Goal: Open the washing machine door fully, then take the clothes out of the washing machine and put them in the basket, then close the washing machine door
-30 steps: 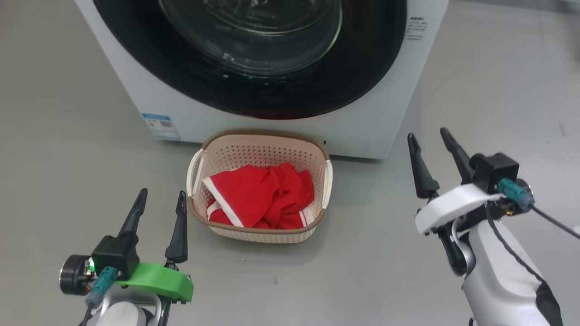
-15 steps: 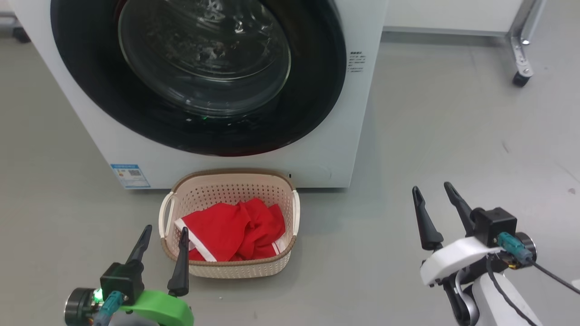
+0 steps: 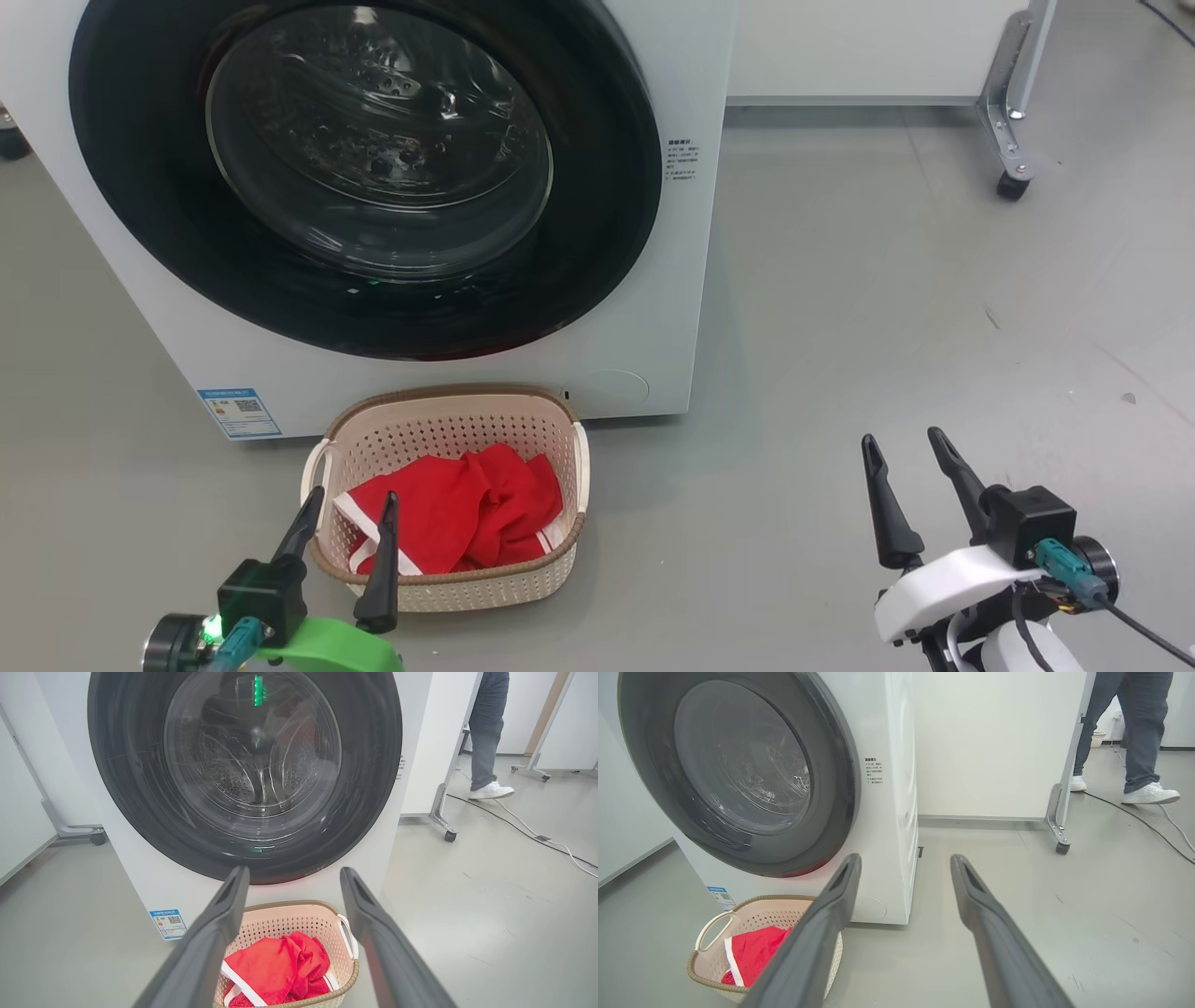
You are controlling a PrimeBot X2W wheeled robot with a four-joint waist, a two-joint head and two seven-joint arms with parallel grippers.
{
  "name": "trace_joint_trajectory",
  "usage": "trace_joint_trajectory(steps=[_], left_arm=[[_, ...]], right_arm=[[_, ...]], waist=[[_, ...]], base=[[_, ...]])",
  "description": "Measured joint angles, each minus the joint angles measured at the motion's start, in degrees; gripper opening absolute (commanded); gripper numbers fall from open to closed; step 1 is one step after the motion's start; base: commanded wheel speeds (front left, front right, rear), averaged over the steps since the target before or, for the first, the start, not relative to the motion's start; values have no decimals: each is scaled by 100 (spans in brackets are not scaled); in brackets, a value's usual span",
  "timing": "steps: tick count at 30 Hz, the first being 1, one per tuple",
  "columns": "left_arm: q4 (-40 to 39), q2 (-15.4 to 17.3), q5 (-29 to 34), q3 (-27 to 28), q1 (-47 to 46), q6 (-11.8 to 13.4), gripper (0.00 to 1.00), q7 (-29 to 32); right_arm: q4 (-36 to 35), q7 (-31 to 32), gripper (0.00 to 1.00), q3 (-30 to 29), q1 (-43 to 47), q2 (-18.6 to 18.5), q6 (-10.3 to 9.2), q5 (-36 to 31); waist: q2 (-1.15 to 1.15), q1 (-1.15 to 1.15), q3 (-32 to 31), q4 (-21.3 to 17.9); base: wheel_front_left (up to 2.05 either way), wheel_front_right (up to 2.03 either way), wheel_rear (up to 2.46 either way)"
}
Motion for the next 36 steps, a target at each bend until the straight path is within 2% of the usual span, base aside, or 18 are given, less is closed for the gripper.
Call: trace_joint_trajectory(steps=[15, 36], left_arm=[[-143, -3, -47, -2, 185, 40, 100, 52], [-319, -3, -46, -1, 216, 85, 100, 103]], right_arm=[[-293, 1, 100, 16, 419, 27, -10, -52], [-522, 1, 100, 16, 565, 43, -49, -109]], waist=[[0, 0, -45, -30], [0, 0, 0, 13]], base=[[0, 0, 0], [0, 0, 0]])
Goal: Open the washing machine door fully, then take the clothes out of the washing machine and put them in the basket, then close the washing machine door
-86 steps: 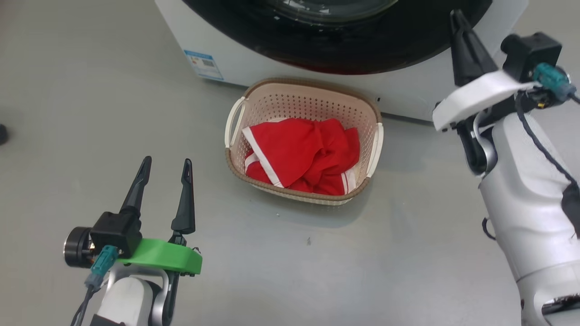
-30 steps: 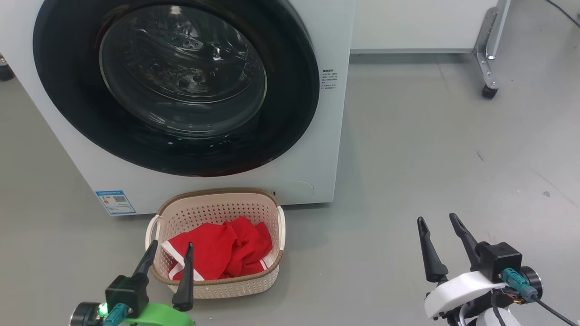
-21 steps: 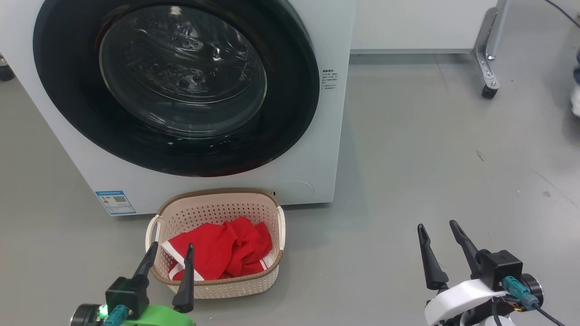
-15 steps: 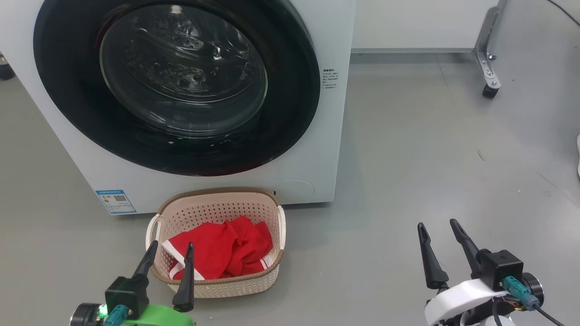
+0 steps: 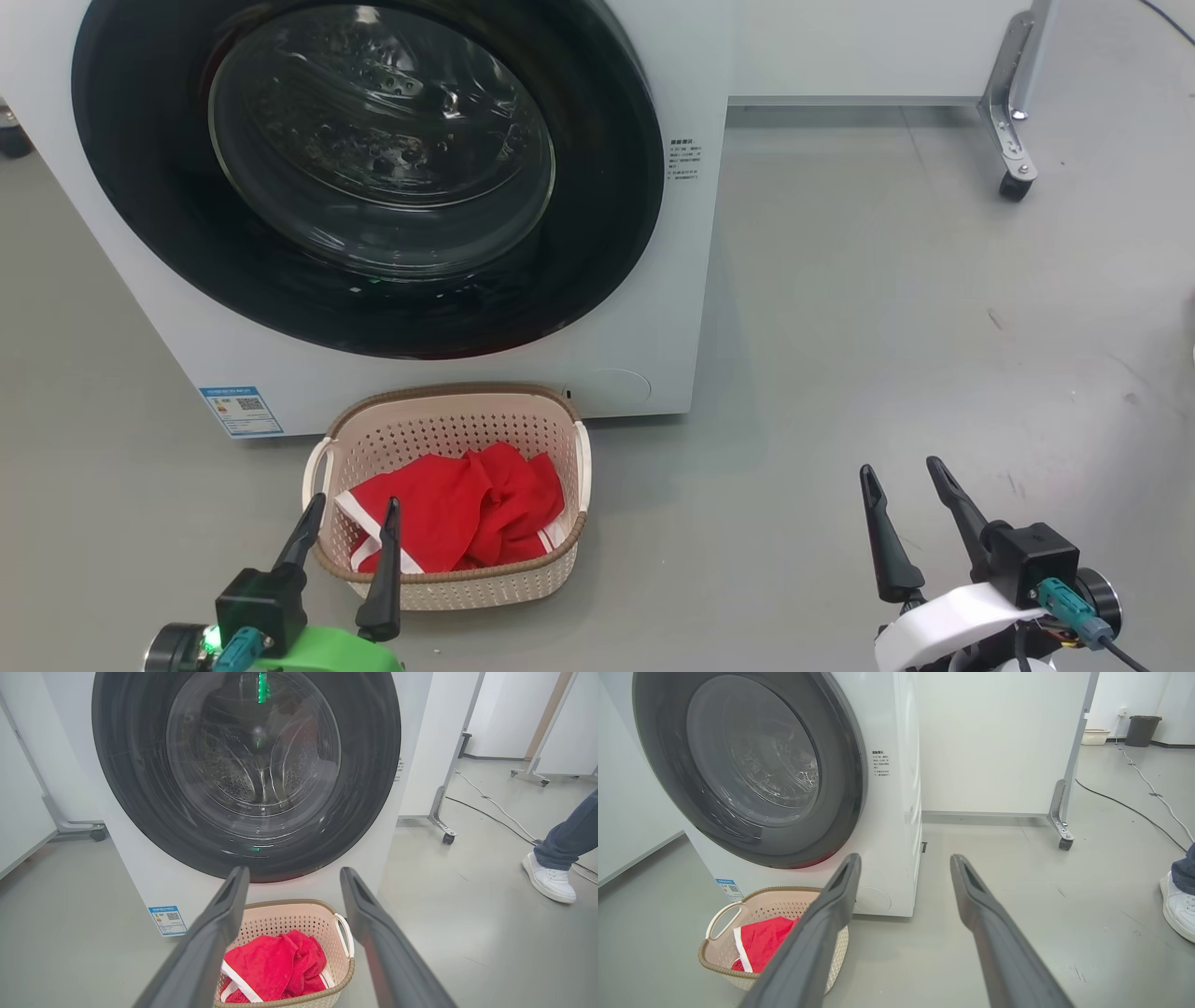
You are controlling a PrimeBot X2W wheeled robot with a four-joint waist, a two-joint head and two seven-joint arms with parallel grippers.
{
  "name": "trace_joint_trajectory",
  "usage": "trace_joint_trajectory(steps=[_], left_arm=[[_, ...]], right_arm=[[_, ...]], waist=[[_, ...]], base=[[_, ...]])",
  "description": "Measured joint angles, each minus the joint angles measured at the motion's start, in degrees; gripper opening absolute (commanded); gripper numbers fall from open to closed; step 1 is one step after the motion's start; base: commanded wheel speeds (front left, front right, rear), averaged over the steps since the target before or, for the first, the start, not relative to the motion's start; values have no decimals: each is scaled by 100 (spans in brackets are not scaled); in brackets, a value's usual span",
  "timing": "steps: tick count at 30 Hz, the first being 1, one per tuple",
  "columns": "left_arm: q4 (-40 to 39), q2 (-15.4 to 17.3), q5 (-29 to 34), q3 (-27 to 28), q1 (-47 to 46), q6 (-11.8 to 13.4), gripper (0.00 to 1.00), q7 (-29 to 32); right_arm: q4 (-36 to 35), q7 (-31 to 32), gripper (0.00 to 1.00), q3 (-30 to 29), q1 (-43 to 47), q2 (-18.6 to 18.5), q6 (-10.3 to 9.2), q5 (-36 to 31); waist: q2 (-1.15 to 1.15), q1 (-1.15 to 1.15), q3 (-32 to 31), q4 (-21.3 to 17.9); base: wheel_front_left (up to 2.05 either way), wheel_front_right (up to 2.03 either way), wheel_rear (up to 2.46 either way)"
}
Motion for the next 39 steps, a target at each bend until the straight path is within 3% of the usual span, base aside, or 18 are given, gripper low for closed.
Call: trace_joint_trajectory(steps=[3, 4, 16, 39], left_arm=[[-7, 0, 0, -2, 18, 1, 100, 2], [-10, 0, 0, -7, 18, 1, 0, 5], [310, -98, -212, -29, 194, -38, 0, 5], [334, -145, -2031, 383, 171, -300, 0, 360]], right_arm=[[-20, 0, 100, 0, 20, 1, 0, -2], [-27, 0, 0, 0, 27, 2, 0, -11], [271, 13, 0, 8, 259, 65, 8, 178], [221, 474, 0, -345, 186, 79, 111, 2170]], waist=[[0, 0, 6, 2], [0, 0, 8, 2], [0, 0, 16, 8], [0, 0, 50, 30]], base=[[0, 0, 0], [0, 0, 0], [0, 0, 0], [0, 0, 0]])
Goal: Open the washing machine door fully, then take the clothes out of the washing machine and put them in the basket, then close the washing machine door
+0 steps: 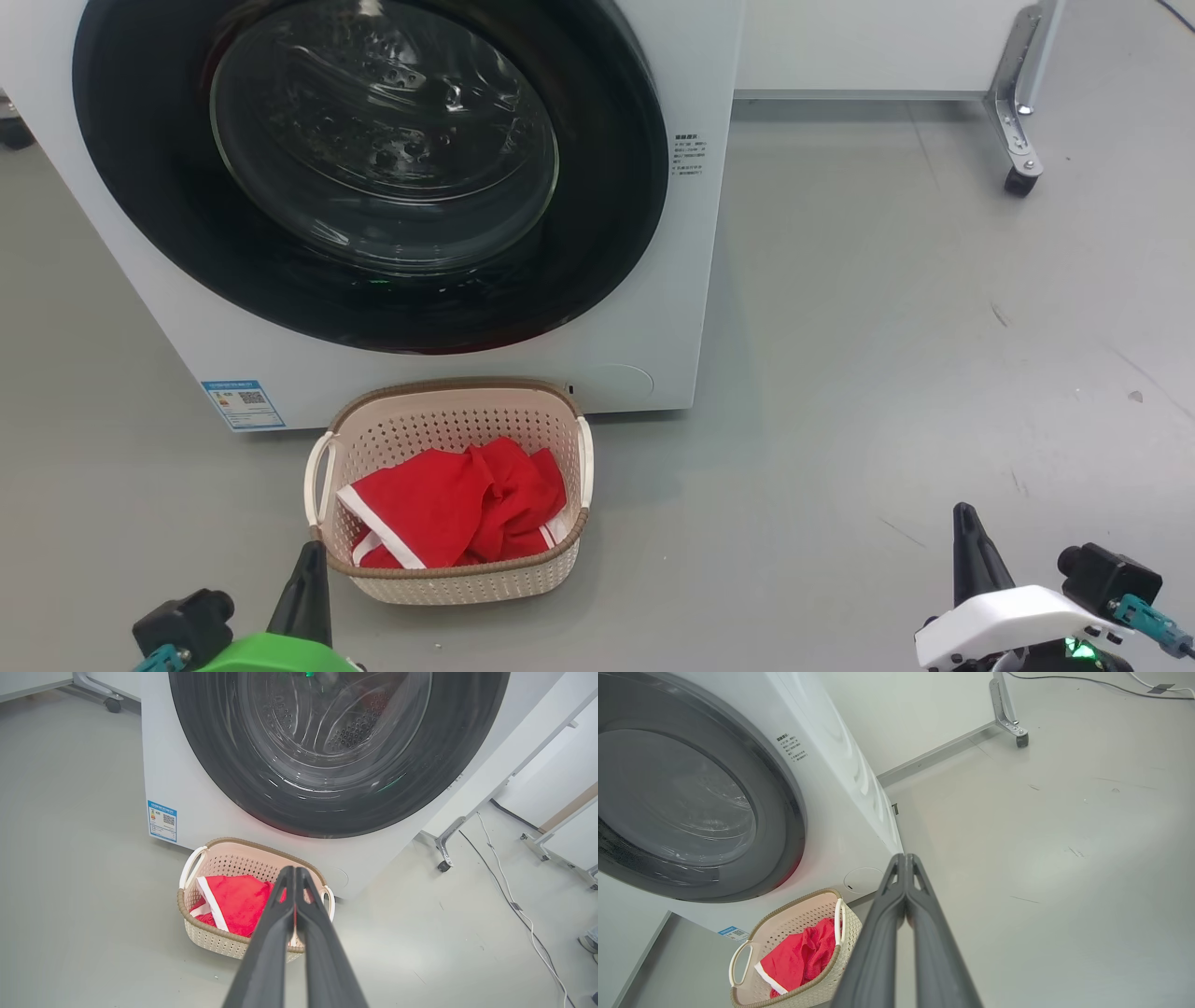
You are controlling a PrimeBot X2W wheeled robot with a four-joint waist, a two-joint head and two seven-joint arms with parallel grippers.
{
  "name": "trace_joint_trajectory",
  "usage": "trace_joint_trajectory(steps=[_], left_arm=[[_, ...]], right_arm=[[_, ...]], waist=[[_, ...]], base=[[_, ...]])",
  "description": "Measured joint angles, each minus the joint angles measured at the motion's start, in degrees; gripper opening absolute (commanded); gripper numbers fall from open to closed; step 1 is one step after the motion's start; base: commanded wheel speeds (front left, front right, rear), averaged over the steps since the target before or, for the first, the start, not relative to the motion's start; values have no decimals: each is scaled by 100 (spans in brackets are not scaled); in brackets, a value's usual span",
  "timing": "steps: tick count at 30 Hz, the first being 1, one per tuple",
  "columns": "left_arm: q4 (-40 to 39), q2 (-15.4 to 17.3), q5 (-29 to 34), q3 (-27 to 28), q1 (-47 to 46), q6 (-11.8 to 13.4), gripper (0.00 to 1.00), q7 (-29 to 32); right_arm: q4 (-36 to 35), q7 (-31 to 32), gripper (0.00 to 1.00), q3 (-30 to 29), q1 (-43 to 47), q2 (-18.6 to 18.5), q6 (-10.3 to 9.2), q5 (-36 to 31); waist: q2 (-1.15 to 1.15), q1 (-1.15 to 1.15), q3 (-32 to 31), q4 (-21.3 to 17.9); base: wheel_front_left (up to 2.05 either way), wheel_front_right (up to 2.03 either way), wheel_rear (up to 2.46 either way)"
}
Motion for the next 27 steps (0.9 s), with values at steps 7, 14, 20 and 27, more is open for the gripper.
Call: trace_joint_trajectory(steps=[7, 14, 20, 27], left_arm=[[44, -8, -541, 144, -36, -66, 0, 130], [87, -10, -1040, 275, -136, -159, 0, 246], [130, -11, -1471, 374, -171, -215, 0, 314], [167, -13, -2079, 528, -270, -316, 0, 455]], right_arm=[[0, 152, 0, -114, -94, -3, 48, 536], [1, 300, 0, -222, -142, -8, 63, 1104], [2, 419, 0, -319, -225, -18, 109, 1564], [9, 556, 0, -437, -292, -30, 151, 2202]], waist=[[0, 0, 9, 7], [0, 0, 18, 13], [0, 0, 26, 19], [0, 0, 35, 26]], base=[[0, 0, 0], [0, 0, 0], [0, 0, 0], [0, 0, 0]])
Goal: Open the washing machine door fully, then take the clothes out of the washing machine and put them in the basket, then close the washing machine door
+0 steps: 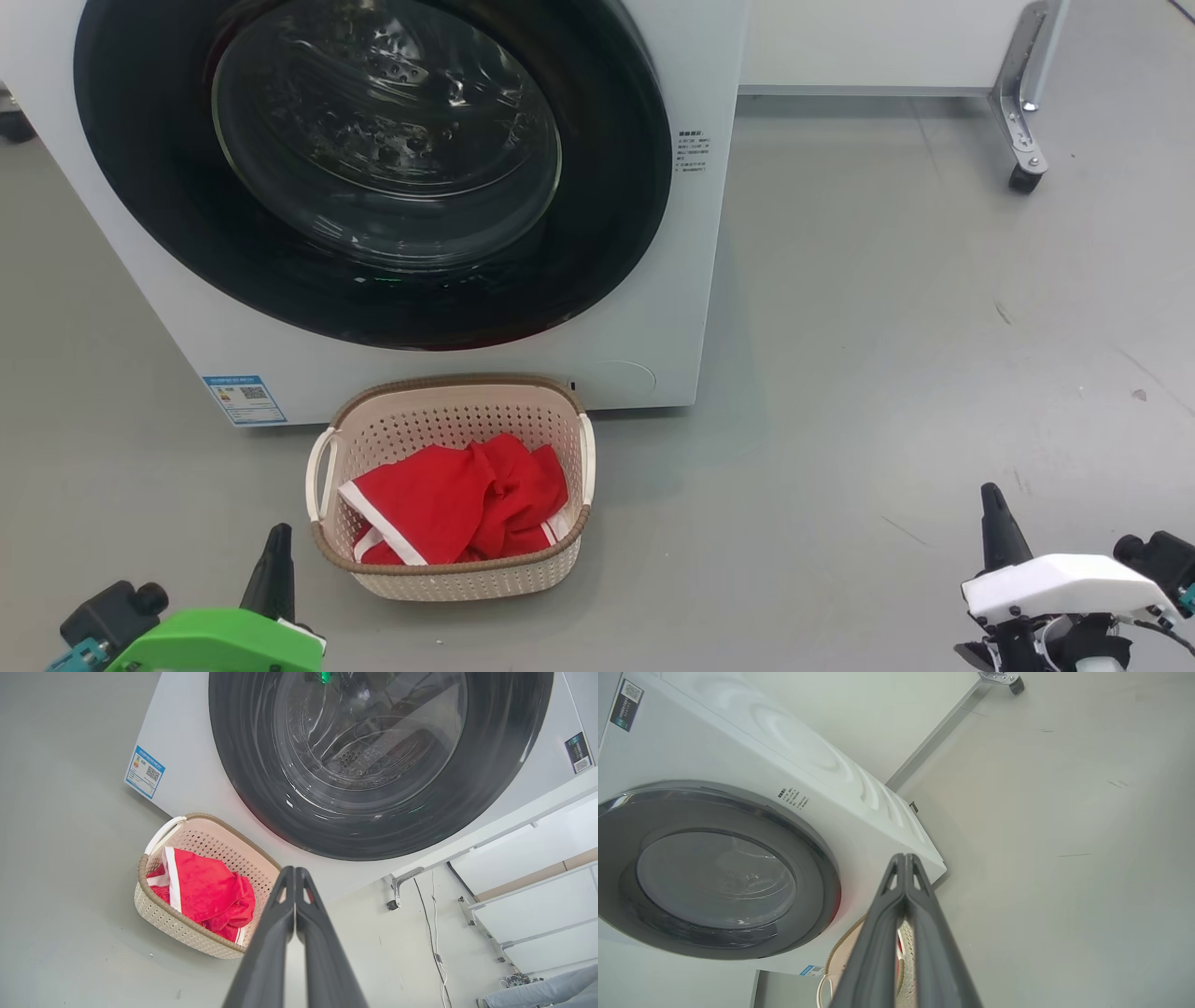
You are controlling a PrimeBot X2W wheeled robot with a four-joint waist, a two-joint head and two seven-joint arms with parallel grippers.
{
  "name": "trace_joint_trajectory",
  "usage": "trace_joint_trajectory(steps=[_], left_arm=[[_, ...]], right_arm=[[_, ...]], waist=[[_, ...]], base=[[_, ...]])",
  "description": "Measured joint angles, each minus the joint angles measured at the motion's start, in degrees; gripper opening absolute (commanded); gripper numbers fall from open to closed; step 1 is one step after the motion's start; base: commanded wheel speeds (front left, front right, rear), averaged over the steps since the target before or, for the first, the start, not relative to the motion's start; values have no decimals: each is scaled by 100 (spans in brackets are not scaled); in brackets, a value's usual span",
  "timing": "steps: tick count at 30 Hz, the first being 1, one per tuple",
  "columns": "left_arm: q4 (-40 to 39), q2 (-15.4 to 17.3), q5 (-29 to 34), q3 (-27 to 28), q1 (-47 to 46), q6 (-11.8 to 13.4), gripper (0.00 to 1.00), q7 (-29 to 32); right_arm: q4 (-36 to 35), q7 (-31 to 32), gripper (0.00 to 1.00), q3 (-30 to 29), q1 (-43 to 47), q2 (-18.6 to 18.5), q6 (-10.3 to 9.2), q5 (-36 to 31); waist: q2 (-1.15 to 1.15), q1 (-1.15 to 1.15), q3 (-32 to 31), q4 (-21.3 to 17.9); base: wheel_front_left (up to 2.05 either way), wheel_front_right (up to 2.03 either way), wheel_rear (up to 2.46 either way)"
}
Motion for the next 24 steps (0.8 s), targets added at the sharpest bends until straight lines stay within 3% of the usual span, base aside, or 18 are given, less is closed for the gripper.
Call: trace_joint_trajectory(steps=[24], left_arm=[[159, -38, -1772, 442, -226, -298, 0, 348]], right_arm=[[29, 481, 0, -368, -281, -32, 126, 1880]], waist=[[0, 0, 29, 22]], base=[[0, 0, 0]])
